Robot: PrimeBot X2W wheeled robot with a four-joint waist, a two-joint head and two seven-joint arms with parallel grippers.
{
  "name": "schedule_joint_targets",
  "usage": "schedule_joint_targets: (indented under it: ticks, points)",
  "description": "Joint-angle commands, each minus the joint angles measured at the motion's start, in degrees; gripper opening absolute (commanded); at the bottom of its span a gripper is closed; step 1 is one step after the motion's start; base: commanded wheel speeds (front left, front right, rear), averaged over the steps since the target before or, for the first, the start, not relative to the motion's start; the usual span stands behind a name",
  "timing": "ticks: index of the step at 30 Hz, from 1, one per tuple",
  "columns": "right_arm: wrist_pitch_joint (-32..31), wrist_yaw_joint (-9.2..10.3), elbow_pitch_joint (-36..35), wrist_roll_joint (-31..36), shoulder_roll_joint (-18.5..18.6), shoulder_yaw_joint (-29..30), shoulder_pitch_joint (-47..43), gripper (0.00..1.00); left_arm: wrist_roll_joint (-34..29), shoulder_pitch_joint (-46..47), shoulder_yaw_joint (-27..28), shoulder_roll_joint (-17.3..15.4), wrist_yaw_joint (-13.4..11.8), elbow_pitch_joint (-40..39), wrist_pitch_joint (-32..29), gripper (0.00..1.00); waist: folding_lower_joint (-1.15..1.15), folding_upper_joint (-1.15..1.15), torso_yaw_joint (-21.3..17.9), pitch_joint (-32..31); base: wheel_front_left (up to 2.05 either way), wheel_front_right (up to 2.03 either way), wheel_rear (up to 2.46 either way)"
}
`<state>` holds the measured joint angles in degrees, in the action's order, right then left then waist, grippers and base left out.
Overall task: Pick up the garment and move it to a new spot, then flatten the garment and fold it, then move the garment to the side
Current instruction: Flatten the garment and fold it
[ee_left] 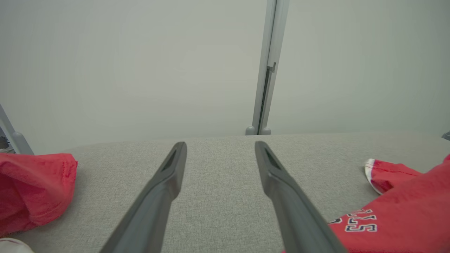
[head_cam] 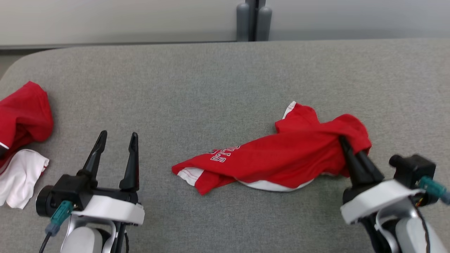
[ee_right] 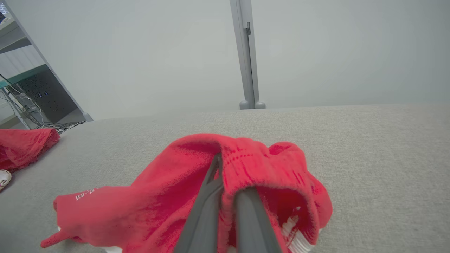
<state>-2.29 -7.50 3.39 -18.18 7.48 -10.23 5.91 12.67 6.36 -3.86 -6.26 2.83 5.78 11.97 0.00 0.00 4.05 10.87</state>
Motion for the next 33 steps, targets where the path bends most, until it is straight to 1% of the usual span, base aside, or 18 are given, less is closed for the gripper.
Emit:
schedule_joint_targets:
  ticks: [1,4,5,7,8,14,15,16,19,23,28,30,32,33]
  points:
    - [-0.86,0.02,0.32,-0.13,0.77,1.10,3.18,0.00,0.24,2.08,-0.42,0.03,0.31,0.26,0.31,1.00,0.00,0.00,0.78,2.16,0.00,0.00,0.00]
    - [-1.90,0.02,2.37,-0.33,1.86,3.26,8.85,0.00,0.43,5.07,-1.79,0.57,0.84,1.29,0.90,1.00,0.00,0.00,2.51,6.04,0.00,0.00,0.00]
    - [-1.90,0.02,2.37,-0.33,1.86,3.26,8.85,0.00,0.43,5.07,-1.79,0.57,0.84,1.29,0.90,1.00,0.00,0.00,2.51,6.04,0.00,0.00,0.00]
    - [-2.84,0.02,5.28,-0.79,2.61,3.82,13.41,0.00,0.62,7.30,-2.50,0.87,1.15,2.25,1.55,1.00,0.00,0.00,3.60,8.66,0.00,0.00,0.00]
    - [-2.84,0.02,5.28,-0.79,2.61,3.82,13.41,0.00,0.62,7.30,-2.50,0.87,1.15,2.25,1.55,1.00,0.00,0.00,3.60,8.66,0.00,0.00,0.00]
    - [-2.22,0.01,12.71,-2.62,4.66,4.74,21.01,0.00,1.00,10.15,-3.98,1.60,1.57,4.92,2.50,1.00,0.00,0.00,4.92,11.28,0.00,0.00,0.00]
    - [-1.99,0.02,13.68,-3.53,4.62,4.46,21.72,0.14,0.95,10.50,-4.06,1.68,1.63,5.31,2.65,1.00,0.00,0.00,4.95,11.36,0.00,0.00,0.00]
    - [-1.55,0.01,14.39,-4.26,4.62,4.30,22.23,1.00,0.97,10.79,-4.06,1.71,1.65,5.56,2.69,1.00,0.00,0.00,4.87,11.38,0.00,0.00,0.00]
    - [-0.28,0.02,15.46,-5.17,5.76,2.89,22.28,1.00,1.09,11.04,-3.90,1.73,1.68,6.46,2.92,1.00,0.00,0.00,4.35,10.89,0.00,0.00,0.00]
    - [2.02,0.01,13.92,-6.42,7.68,1.06,18.47,1.00,1.14,10.26,-3.46,1.50,1.55,7.26,3.16,1.00,0.00,0.00,3.41,9.25,0.00,0.00,0.00]
    - [4.02,0.01,8.75,-7.17,9.77,1.86,11.35,1.00,1.24,9.15,-2.71,1.00,1.13,7.57,3.22,1.00,0.00,0.00,2.08,7.09,0.00,0.00,0.00]
    - [5.09,0.01,6.09,-6.40,9.99,3.13,8.66,1.00,1.27,8.65,-2.31,0.90,0.72,7.23,3.25,1.00,0.00,0.00,1.64,6.36,0.00,0.00,0.00]
    - [6.32,0.01,2.91,-4.28,10.10,4.79,6.55,1.00,1.23,7.86,-1.66,0.62,0.28,6.90,3.22,1.00,0.00,0.00,1.12,5.61,0.00,0.00,0.00]
    - [6.86,0.01,1.18,-3.37,9.59,5.51,5.68,1.00,1.19,7.58,-1.27,0.40,-0.03,6.63,3.23,1.00,0.00,0.00,0.78,5.24,0.00,0.00,0.00]
